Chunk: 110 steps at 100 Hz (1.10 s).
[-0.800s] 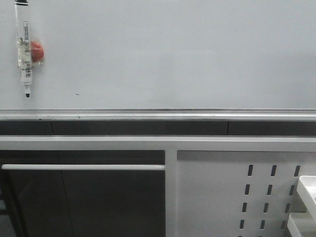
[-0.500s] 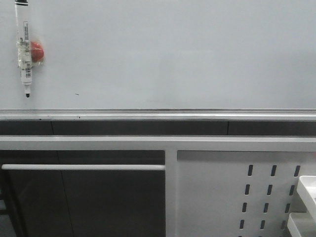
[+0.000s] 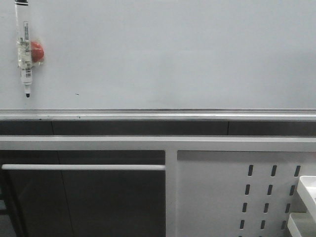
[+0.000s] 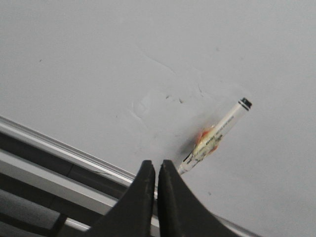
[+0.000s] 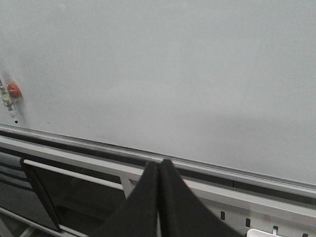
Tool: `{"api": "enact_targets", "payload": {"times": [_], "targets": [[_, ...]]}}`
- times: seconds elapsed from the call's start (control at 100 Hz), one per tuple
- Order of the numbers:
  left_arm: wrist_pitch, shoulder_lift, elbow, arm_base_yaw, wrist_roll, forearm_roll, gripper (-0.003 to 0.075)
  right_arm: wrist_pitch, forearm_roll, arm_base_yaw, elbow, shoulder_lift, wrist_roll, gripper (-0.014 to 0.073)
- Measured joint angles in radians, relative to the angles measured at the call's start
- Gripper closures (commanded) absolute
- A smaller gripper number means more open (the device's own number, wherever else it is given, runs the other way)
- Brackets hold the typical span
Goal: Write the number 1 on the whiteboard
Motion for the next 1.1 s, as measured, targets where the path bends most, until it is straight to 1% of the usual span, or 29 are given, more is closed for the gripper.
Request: {"api": "enact_targets", "payload": {"times": [0.09,0.16,0.28,0.36,0.41,0.54,0.63,0.76,0.85,0.98,1.1], "targets": [[-0.017,0.0,0.0,0.0,0.0,-0.114,0.074,0.0,0.0,0.0,0.0,0.0,0.0,0.0664],[-0.017,0.0,0.0,0.0,0.0,-0.174,0.074,0.0,0.0,0.0,0.0,0.0,0.0,0.0664],[-0.009,0.0,0.0,0.0,0.0,-0.209,0.074,-0.042,0.0,0.0,0.0,0.0,0.0,0.0664],[0.03,0.0,0.0,0.0,0.0,-0.214,0.074,-0.074,0.009,0.0,0.0,0.0,0.0,0.0664],[0.06,0.0,0.0,0.0,0.0,-0.214,0.074,-0.076,0.049,0.0,0.0,0.0,0.0,0.0664],[0.116,0.0,0.0,0.0,0.0,-0.214,0.074,-0.047,0.247,0.0,0.0,0.0,0.0,0.0664],[0.125,0.0,0.0,0.0,0.0,-0.214,0.074,-0.057,0.299,0.0,0.0,0.0,0.0,0.0664],[0.137,0.0,0.0,0.0,0.0,-0.214,0.074,-0.148,0.319,0.0,0.02,0.0,0.0,0.0664],[0.161,0.0,0.0,0.0,0.0,-0.204,0.074,-0.16,0.329,0.0,0.048,0.0,0.0,0.0663],[0.201,0.0,0.0,0.0,0.0,-0.176,0.074,-0.144,0.254,0.0,0.115,0.015,0.0,0.0663],[0.22,0.0,0.0,0.0,0.0,-0.155,0.074,-0.157,0.21,0.0,0.2,0.027,0.0,0.0663]]}}
